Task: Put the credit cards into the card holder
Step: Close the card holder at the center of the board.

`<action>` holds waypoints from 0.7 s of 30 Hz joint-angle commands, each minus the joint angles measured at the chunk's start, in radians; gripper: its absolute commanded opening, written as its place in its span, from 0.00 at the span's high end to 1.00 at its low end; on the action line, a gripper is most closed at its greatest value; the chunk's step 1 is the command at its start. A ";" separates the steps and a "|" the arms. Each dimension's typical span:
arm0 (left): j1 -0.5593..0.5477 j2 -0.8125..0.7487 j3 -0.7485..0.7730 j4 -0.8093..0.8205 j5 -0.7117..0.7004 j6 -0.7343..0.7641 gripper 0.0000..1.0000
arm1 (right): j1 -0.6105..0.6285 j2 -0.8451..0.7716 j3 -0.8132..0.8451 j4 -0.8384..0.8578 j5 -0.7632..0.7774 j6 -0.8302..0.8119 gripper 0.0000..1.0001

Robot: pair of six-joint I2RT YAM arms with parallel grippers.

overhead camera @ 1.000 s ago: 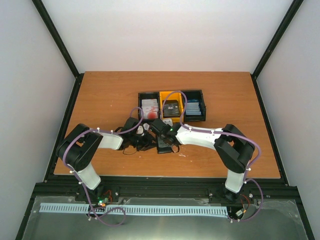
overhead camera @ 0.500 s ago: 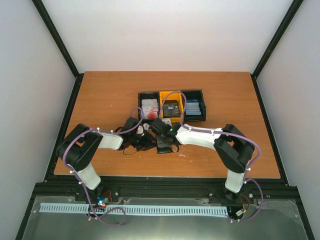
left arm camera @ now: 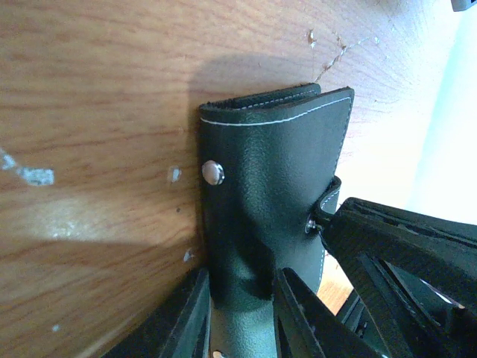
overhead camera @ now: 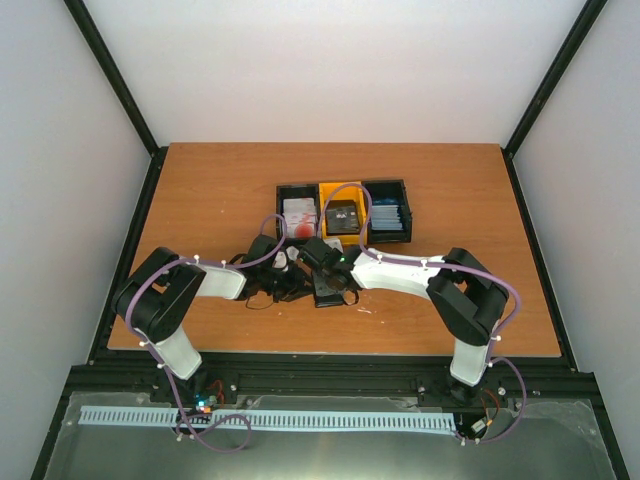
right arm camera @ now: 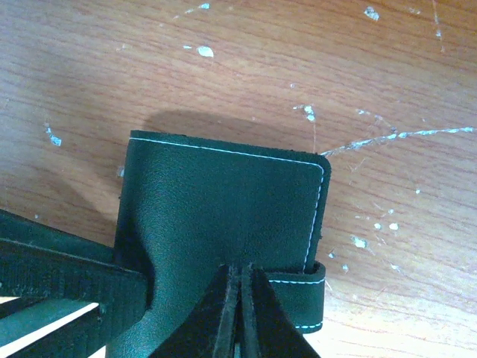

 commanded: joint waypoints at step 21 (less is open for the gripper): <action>0.005 0.023 -0.014 -0.081 -0.037 -0.001 0.74 | 0.021 0.064 0.018 0.001 -0.025 -0.017 0.97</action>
